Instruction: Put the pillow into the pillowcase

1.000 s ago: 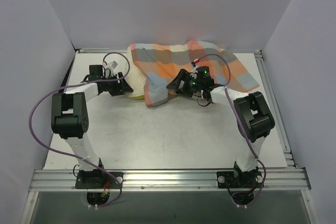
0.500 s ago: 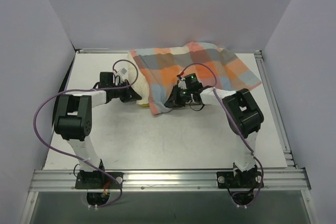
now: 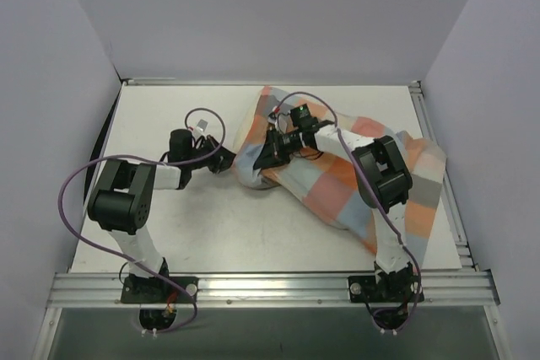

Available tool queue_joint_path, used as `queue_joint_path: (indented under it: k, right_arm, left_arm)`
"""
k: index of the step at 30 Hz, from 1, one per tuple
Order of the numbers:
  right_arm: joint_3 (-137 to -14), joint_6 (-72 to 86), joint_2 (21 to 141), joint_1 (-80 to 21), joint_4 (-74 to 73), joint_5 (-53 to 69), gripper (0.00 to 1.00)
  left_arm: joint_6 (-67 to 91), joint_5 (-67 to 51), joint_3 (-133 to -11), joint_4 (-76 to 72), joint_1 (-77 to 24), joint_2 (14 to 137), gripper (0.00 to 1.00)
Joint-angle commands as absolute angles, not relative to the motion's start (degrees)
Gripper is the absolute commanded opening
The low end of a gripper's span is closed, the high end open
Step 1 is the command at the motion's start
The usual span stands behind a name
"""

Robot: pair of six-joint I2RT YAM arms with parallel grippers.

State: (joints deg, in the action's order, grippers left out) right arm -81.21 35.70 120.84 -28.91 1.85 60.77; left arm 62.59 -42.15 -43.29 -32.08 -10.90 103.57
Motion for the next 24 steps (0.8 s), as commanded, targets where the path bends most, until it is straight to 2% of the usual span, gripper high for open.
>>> queue_joint_path:
  k: [1,4,10,14,16,17,18,19,20,21,23,24]
  right_arm:
    - [-89.4,26.0,120.5,-28.2,-7.5,61.2,0.04]
    - [-93.3,18.2,118.9,-27.8,-14.7,57.2,0.05]
    - [-104.2,13.2,122.0,-29.2,-24.1,57.0,0.06]
    - [-102.8,10.5,119.7,-32.2,-25.5,57.0,0.1]
    - [-97.0,9.9,115.6,-31.7,-25.5,56.5,0.17]
    - [-94.7,9.8,113.8,-31.1,-25.5,56.1,0.28]
    - [-92.3,9.5,111.9,-28.9,-25.8,56.0,0.32]
    - [-89.2,9.4,107.7,-27.5,-26.0,55.9,0.36]
    - [-84.4,9.0,105.5,-25.9,-26.5,55.5,0.46]
    - [-82.1,7.1,101.2,-22.8,-28.4,54.9,0.51]
    - [-78.6,4.6,97.3,-19.2,-31.7,53.6,0.64]
    - [-78.1,2.5,94.2,-17.6,-35.8,52.0,0.66]
  left_arm:
    - [67.1,-45.7,-41.7,-37.2,-14.3,98.6,0.0]
    - [67.7,-44.7,-39.2,-37.2,-18.8,95.8,0.0]
    - [68.0,-41.9,-32.3,-37.2,-26.2,90.1,0.0]
    - [64.3,-43.1,-32.3,-36.2,-26.3,85.6,0.0]
    - [58.6,-44.1,-34.7,-30.3,-23.7,84.2,0.21]
    - [55.1,-44.4,-36.2,-25.9,-22.7,82.8,0.31]
    - [51.0,-44.5,-40.2,-14.5,-21.5,82.1,0.48]
    - [40.8,-44.0,-42.6,-8.2,-19.4,81.4,0.55]
    - [34.5,-40.9,-45.1,-1.2,-18.6,79.8,0.58]
    - [28.4,-38.7,-47.9,11.4,-18.2,79.0,0.59]
    - [13.1,-31.8,-53.7,19.4,-18.4,77.1,0.65]
    - [8.1,-28.6,-55.4,25.3,-18.7,76.8,0.66]
